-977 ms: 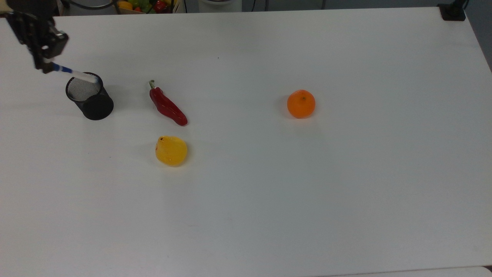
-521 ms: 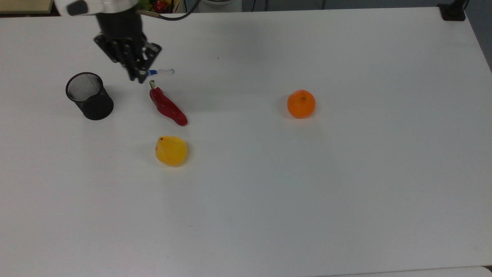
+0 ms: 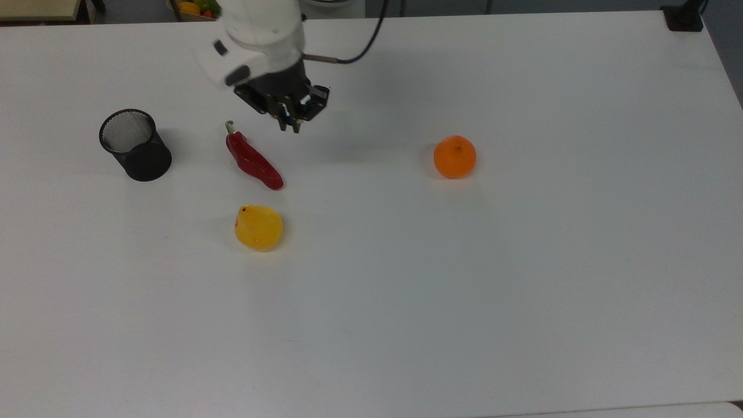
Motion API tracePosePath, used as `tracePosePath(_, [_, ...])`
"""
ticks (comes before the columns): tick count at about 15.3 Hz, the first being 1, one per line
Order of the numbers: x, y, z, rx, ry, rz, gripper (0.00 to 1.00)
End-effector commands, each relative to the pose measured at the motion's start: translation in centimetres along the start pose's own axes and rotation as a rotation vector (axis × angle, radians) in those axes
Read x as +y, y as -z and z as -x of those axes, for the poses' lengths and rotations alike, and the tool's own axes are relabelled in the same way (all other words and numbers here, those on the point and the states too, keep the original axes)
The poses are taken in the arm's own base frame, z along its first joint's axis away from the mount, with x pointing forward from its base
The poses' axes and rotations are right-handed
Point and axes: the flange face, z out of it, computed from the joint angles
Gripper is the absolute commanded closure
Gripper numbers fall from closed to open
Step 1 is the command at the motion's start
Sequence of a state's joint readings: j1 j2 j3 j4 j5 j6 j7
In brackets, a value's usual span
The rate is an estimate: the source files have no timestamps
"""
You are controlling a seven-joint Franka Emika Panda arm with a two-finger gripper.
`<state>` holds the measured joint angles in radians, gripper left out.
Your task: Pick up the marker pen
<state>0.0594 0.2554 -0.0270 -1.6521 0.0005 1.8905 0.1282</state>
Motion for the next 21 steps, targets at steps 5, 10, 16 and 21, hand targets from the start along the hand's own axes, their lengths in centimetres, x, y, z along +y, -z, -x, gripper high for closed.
tracePosePath(5, [-6.3,-7.1,0.5,-0.121,0.124,0.098,0.99])
tracePosePath(10, [-7.4,-9.7,0.5,-0.148,0.153,0.126,0.97])
tracePosePath(16, [-8.0,-11.6,0.1,-0.131,0.162,0.124,0.68])
tracePosePath(21, [-8.0,-11.4,-0.3,-0.101,0.159,0.116,0.25])
